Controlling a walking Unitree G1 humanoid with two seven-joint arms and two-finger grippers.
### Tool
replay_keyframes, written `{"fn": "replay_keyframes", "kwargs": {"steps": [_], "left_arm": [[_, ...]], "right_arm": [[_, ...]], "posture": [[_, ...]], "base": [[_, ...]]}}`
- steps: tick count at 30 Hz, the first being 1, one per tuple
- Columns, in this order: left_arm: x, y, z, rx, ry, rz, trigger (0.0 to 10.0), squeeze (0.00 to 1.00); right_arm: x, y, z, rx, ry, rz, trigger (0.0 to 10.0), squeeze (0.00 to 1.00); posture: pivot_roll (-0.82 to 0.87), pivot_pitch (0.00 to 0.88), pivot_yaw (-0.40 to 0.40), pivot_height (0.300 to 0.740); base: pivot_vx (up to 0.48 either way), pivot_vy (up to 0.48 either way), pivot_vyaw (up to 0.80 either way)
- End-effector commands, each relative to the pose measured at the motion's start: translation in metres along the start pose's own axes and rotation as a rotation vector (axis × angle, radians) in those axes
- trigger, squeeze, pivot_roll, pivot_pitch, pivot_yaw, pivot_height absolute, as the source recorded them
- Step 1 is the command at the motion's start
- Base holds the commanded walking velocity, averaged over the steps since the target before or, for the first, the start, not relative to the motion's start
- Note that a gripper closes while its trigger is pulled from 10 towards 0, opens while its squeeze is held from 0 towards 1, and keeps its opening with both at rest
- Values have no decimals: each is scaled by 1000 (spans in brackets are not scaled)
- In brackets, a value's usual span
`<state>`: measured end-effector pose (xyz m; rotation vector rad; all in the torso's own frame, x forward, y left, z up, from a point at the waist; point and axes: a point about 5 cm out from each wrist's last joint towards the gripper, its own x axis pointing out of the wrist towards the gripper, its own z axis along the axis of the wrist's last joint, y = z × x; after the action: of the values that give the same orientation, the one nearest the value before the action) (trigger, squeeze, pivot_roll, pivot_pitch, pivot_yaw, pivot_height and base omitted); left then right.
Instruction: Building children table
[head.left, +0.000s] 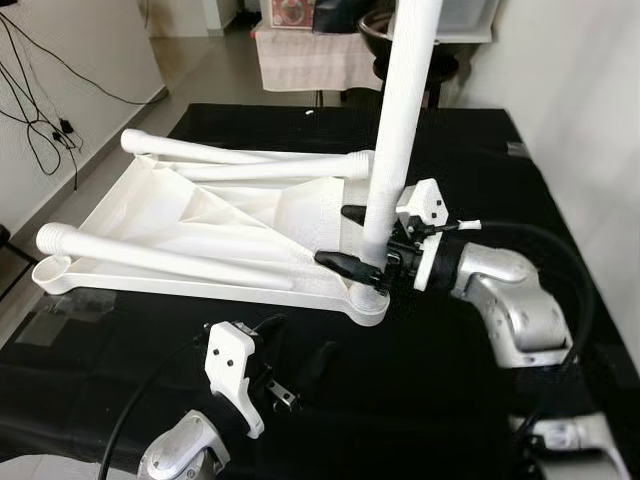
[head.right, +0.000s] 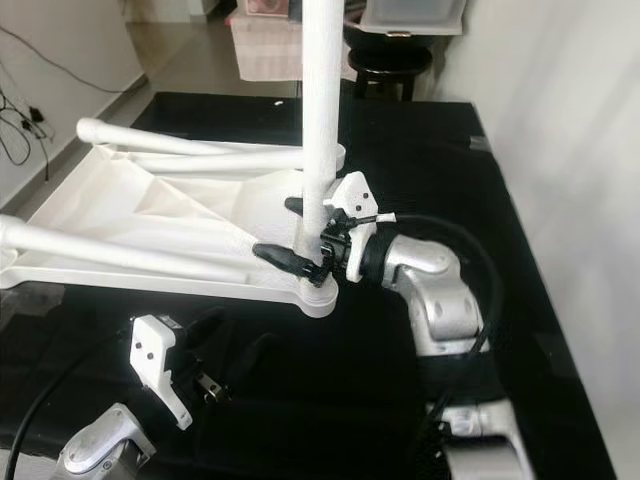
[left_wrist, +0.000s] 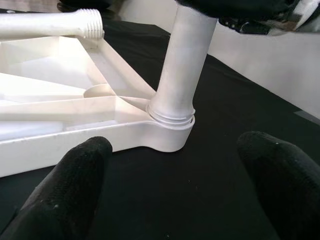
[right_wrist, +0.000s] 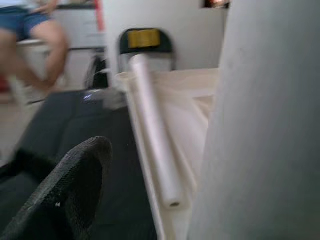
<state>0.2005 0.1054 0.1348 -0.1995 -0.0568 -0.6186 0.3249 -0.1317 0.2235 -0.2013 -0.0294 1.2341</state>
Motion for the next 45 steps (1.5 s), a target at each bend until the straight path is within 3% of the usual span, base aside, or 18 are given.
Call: {"fn": "replay_keyframes", "kwargs": {"steps": [1,3,4,5,6,17,21,25,26,27,28,29,30,31,34,41,42,45], "left_arm": [[-2,0,-5,0,16,11,10000,0],[-2,-1,-5,-1,17,11,10000,0],[-2,-1,-5,-2,17,10,10000,0],[-2,-1,-5,-2,17,10,10000,0],[-3,-2,-5,-3,18,10,10000,0],[-3,-3,-5,-8,21,6,10000,0],[-4,-2,-5,-10,21,4,10000,0],[-5,0,-4,-9,19,4,10000,0],[-5,0,-4,-9,19,4,10000,0],[-6,1,-3,-10,20,4,10000,0],[-6,1,-3,-10,20,4,10000,0],[-6,2,-3,-11,22,2,10000,0],[-6,2,-3,-11,22,2,10000,0],[-6,3,-3,-11,24,-3,10000,0],[-5,4,-4,-11,28,-9,10000,0],[-4,5,-4,-7,27,-4,10000,0],[-4,5,-4,-4,25,1,10000,0],[-4,5,-4,-3,24,3,10000,0]], "right_arm": [[12,7,-4,4,0,120,10000,0],[11,7,-4,12,2,166,9176,0],[9,6,-4,26,-3,194,2784,0],[9,6,-4,26,-3,194,2784,0],[9,6,-3,42,-10,210,0,0],[2,5,-13,59,-10,206,0,0],[-5,3,-17,51,-15,133,0,0],[-15,7,-38,107,71,-250,0,0],[-15,7,-38,107,71,-250,0,0],[-25,1,-48,127,121,-735,0,0],[-25,1,-48,127,121,-735,0,0],[-24,20,-59,156,169,-841,0,0],[-24,20,-59,156,169,-841,0,0],[-21,36,-67,190,199,-901,0,0],[-13,50,-73,204,208,-842,0,0],[1,40,-62,166,187,-809,0,0],[5,41,-59,169,186,-797,10000,0],[11,44,-56,187,178,-777,10000,0]], "posture": [[91,87,-4,740],[94,89,-5,740],[94,89,-4,740],[94,89,-4,740],[94,89,-3,740],[93,92,4,740],[81,100,13,740],[69,108,15,740],[69,108,15,740],[49,112,22,740],[49,112,22,740],[47,110,26,740],[47,110,26,740],[32,106,39,740],[44,98,34,740],[47,90,30,740],[49,87,31,740],[47,87,32,740]], "base": [[0,0,0],[0,0,0],[0,0,0],[0,0,0],[0,0,0],[0,0,0],[0,0,0],[0,0,0],[0,0,0],[0,0,0],[0,0,0],[0,0,0],[0,0,0],[0,0,0],[0,0,0],[0,0,0],[0,0,0],[0,0,0]]}}
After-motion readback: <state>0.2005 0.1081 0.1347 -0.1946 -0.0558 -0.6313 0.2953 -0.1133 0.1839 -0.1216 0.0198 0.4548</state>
